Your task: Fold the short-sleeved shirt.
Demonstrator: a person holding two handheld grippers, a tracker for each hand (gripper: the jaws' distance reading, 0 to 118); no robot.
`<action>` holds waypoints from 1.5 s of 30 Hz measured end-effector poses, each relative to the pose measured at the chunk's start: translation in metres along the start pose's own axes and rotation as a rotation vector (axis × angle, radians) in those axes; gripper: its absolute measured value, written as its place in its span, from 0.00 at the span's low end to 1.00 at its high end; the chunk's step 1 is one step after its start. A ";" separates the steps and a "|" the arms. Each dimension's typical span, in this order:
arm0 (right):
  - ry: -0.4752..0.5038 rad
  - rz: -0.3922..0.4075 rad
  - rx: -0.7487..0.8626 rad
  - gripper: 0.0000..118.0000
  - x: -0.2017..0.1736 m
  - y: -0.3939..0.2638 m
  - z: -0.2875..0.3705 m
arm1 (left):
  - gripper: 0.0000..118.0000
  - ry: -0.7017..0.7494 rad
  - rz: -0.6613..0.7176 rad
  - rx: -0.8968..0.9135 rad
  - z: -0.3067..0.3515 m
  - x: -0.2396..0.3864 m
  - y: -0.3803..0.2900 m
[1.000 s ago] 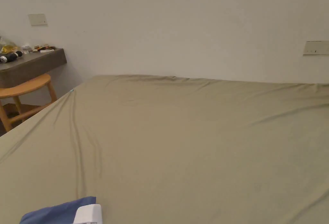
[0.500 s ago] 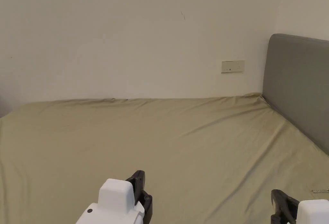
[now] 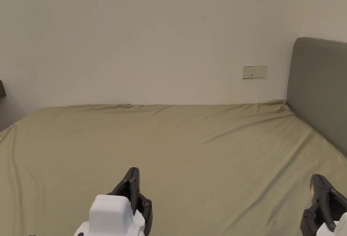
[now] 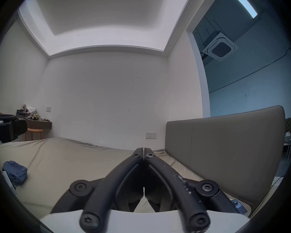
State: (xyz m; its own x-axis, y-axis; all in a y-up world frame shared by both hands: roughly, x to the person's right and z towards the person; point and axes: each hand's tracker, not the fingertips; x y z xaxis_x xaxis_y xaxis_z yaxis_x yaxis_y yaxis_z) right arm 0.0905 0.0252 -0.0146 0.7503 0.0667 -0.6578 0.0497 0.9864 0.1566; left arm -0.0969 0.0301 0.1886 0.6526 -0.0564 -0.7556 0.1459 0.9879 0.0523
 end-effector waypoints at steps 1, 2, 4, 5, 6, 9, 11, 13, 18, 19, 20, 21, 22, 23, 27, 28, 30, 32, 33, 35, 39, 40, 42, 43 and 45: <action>0.000 -0.002 0.000 0.01 0.000 0.000 0.000 | 0.00 0.003 -0.002 0.002 0.001 -0.001 0.000; 0.003 0.000 -0.003 0.01 -0.001 0.000 0.000 | 0.00 0.009 -0.002 0.003 0.001 -0.002 0.000; 0.010 0.008 -0.006 0.01 -0.003 0.001 -0.001 | 0.00 0.019 0.005 0.003 0.000 -0.006 0.001; 0.016 0.014 -0.008 0.01 -0.004 0.001 -0.001 | 0.00 0.025 0.010 0.003 0.000 -0.007 0.001; 0.021 0.017 -0.009 0.01 -0.004 0.001 -0.001 | 0.00 0.028 0.015 0.003 0.000 -0.008 0.002; 0.029 0.025 -0.010 0.01 -0.007 0.002 0.000 | 0.00 0.033 0.022 -0.004 0.000 -0.011 0.002; 0.035 0.027 -0.013 0.01 -0.008 0.002 0.000 | 0.00 0.033 0.023 -0.009 -0.001 -0.012 0.003; 0.039 0.026 -0.015 0.01 -0.010 0.001 0.000 | 0.00 0.033 0.025 -0.014 -0.001 -0.012 0.002; 0.051 0.037 -0.018 0.01 -0.013 0.002 0.001 | 0.00 0.030 0.024 -0.020 -0.001 -0.013 0.002; 0.052 0.038 -0.019 0.01 -0.014 0.002 0.001 | 0.00 0.029 0.025 -0.023 -0.002 -0.013 0.002; 0.054 0.038 -0.019 0.01 -0.014 0.002 0.002 | 0.00 0.028 0.029 -0.024 -0.002 -0.013 0.002; 0.055 0.038 -0.020 0.01 -0.014 0.002 0.002 | 0.00 0.027 0.031 -0.025 -0.002 -0.013 0.002; 0.056 0.038 -0.020 0.01 -0.015 0.002 0.001 | 0.00 0.027 0.033 -0.025 -0.002 -0.014 0.002; 0.057 0.039 -0.020 0.01 -0.015 0.002 0.001 | 0.00 0.028 0.033 -0.025 -0.002 -0.014 0.002; 0.061 0.043 -0.020 0.01 -0.017 0.003 0.001 | 0.00 0.029 0.035 -0.023 -0.002 -0.015 0.002; 0.062 0.045 -0.019 0.01 -0.017 0.003 0.002 | 0.00 0.030 0.035 -0.023 -0.002 -0.015 0.002; 0.064 0.044 -0.021 0.01 -0.018 0.003 0.002 | 0.00 0.032 0.036 -0.022 -0.002 -0.015 0.002; 0.067 0.040 -0.020 0.01 -0.018 0.004 0.002 | 0.00 0.031 0.037 -0.025 -0.002 -0.015 0.002; 0.068 0.040 -0.019 0.01 -0.019 0.004 0.002 | 0.00 0.032 0.037 -0.027 -0.002 -0.015 0.001; 0.069 0.042 -0.019 0.01 -0.020 0.004 0.002 | 0.00 0.032 0.037 -0.030 -0.002 -0.015 0.001; 0.073 0.043 -0.022 0.01 -0.021 0.003 0.002 | 0.00 0.030 0.039 -0.033 -0.002 -0.015 0.001; 0.074 0.043 -0.023 0.01 -0.021 0.003 0.002 | 0.00 0.030 0.039 -0.033 -0.002 -0.015 0.001; 0.076 0.040 -0.024 0.01 -0.021 0.003 0.002 | 0.00 0.029 0.038 -0.034 -0.002 -0.015 0.001; 0.076 0.039 -0.024 0.01 -0.021 0.003 0.002 | 0.00 0.029 0.036 -0.035 -0.002 -0.015 0.001; 0.077 0.039 -0.024 0.01 -0.021 0.003 0.002 | 0.00 0.028 0.035 -0.033 -0.001 -0.014 0.001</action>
State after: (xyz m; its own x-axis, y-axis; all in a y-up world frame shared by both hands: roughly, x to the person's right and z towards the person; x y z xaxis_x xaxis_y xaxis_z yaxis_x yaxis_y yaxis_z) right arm 0.0764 0.0269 0.0016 0.6985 0.1159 -0.7061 0.0049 0.9860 0.1667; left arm -0.1072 0.0325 0.1986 0.6356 -0.0179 -0.7718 0.0981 0.9935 0.0577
